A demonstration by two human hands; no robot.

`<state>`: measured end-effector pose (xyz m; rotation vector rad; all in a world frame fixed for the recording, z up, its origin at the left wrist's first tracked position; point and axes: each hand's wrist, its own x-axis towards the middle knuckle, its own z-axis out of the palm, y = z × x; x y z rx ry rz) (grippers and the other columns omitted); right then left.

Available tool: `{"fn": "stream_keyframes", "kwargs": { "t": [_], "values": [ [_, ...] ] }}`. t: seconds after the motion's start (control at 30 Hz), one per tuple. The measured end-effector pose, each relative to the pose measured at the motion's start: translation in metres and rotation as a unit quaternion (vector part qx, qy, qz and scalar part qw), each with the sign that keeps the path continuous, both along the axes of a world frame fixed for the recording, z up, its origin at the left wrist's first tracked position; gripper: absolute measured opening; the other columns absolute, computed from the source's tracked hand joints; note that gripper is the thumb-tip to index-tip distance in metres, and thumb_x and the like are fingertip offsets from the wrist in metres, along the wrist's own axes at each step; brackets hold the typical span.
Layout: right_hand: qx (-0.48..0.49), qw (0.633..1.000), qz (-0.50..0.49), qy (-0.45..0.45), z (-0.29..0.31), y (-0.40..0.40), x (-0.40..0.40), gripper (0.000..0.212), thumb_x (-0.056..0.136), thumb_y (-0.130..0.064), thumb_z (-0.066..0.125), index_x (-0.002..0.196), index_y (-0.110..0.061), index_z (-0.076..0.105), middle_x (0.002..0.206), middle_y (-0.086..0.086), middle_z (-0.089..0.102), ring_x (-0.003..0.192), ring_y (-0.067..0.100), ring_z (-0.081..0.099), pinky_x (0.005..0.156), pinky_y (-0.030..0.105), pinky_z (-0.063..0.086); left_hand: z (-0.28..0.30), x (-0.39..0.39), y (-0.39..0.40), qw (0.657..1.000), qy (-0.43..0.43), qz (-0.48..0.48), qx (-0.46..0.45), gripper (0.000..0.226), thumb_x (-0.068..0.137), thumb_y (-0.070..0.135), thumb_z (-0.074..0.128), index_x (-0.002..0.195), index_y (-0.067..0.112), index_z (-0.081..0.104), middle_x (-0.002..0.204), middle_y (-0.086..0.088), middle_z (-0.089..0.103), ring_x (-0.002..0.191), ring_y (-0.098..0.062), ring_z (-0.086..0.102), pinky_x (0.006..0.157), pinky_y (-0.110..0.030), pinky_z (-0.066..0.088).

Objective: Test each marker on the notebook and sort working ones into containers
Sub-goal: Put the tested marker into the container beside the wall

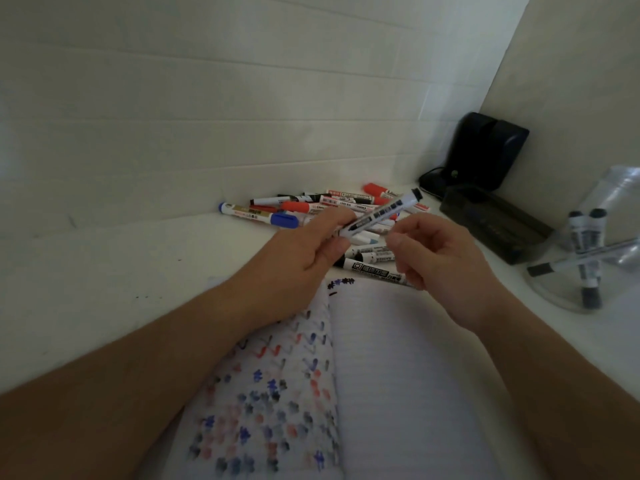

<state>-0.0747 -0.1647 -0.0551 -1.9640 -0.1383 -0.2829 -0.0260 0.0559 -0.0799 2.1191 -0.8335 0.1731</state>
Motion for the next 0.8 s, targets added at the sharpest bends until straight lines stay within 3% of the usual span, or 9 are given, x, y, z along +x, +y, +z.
{"fn": "stream_keyframes", "kwargs": {
  "t": [0.1,0.2,0.3,0.43,0.53,0.63,0.73,0.8],
  "values": [
    [0.167,0.98,0.098,0.052,0.0,0.018,-0.001,0.018,0.096,-0.039,0.068,0.109,-0.026,0.072,0.067,0.012,0.048,0.051,0.016,0.04,0.044,0.026,0.033,0.004,-0.005,-0.004,0.997,-0.014,-0.043,0.06,0.036,0.107,0.043,0.04,0.141,0.054,0.04,0.078,0.018,0.062,0.073,-0.003,0.06,0.064,-0.021,0.047],
    [0.263,0.96,0.034,0.092,-0.005,0.039,0.001,0.022,0.104,-0.037,0.057,0.101,-0.022,0.074,0.066,0.011,0.044,0.047,0.013,0.037,0.041,0.021,0.028,0.004,-0.007,-0.008,0.996,-0.029,-0.046,0.07,0.042,0.105,0.046,0.041,0.145,0.06,0.036,0.072,0.026,0.06,0.069,-0.001,0.059,0.063,-0.019,0.043],
    [0.29,0.95,0.019,0.116,-0.01,0.043,0.001,0.025,0.107,-0.032,0.052,0.106,-0.018,0.072,0.069,0.007,0.053,0.046,0.01,0.043,0.039,0.019,0.028,0.004,-0.005,-0.008,0.997,-0.018,-0.036,0.067,0.045,0.103,0.046,0.046,0.144,0.063,0.038,0.073,0.016,0.065,0.065,-0.008,0.059,0.064,-0.024,0.047],
    [0.32,0.936,-0.021,0.145,0.008,0.018,0.004,0.02,0.095,-0.03,0.056,0.081,-0.023,0.067,0.062,0.003,0.044,0.049,0.014,0.035,0.047,0.024,0.013,0.005,-0.004,-0.004,0.995,0.031,0.001,0.092,0.051,0.087,0.067,0.062,0.127,0.054,0.033,0.069,0.006,0.058,0.06,-0.007,0.053,0.058,-0.032,0.044],
    [0.353,0.926,-0.001,0.136,0.015,-0.005,0.004,0.025,0.096,-0.036,0.055,0.076,-0.023,0.062,0.064,0.001,0.046,0.055,0.013,0.039,0.048,0.024,0.021,0.005,-0.007,-0.001,0.981,0.048,0.054,0.18,0.05,0.075,0.072,0.07,0.11,0.047,0.044,0.08,0.012,0.056,0.07,-0.004,0.054,0.063,-0.029,0.042],
    [0.302,0.942,0.039,0.14,0.009,-0.005,0.003,0.024,0.097,-0.028,0.062,0.075,-0.019,0.063,0.065,0.004,0.053,0.055,0.014,0.044,0.042,0.02,0.031,0.004,-0.007,-0.003,0.968,0.06,0.083,0.228,0.044,0.071,0.076,0.07,0.1,0.044,0.06,0.092,0.018,0.053,0.083,-0.001,0.051,0.072,-0.03,0.042],
    [0.134,0.986,0.018,0.092,-0.007,0.004,0.008,0.025,0.089,-0.012,0.076,0.072,-0.016,0.058,0.061,0.006,0.051,0.05,0.015,0.041,0.043,0.024,0.033,0.004,-0.002,-0.006,0.964,0.078,0.088,0.241,0.049,0.065,0.08,0.073,0.097,0.045,0.062,0.102,0.018,0.049,0.09,-0.001,0.05,0.08,-0.031,0.047],
    [0.05,0.996,-0.009,0.076,-0.016,0.007,0.009,0.025,0.081,-0.01,0.077,0.07,-0.019,0.057,0.061,0.003,0.053,0.052,0.015,0.042,0.048,0.027,0.036,0.003,0.0,-0.007,0.96,0.087,0.094,0.247,0.049,0.062,0.08,0.074,0.096,0.046,0.062,0.103,0.017,0.047,0.092,-0.002,0.049,0.08,-0.031,0.047]
  ]
}}
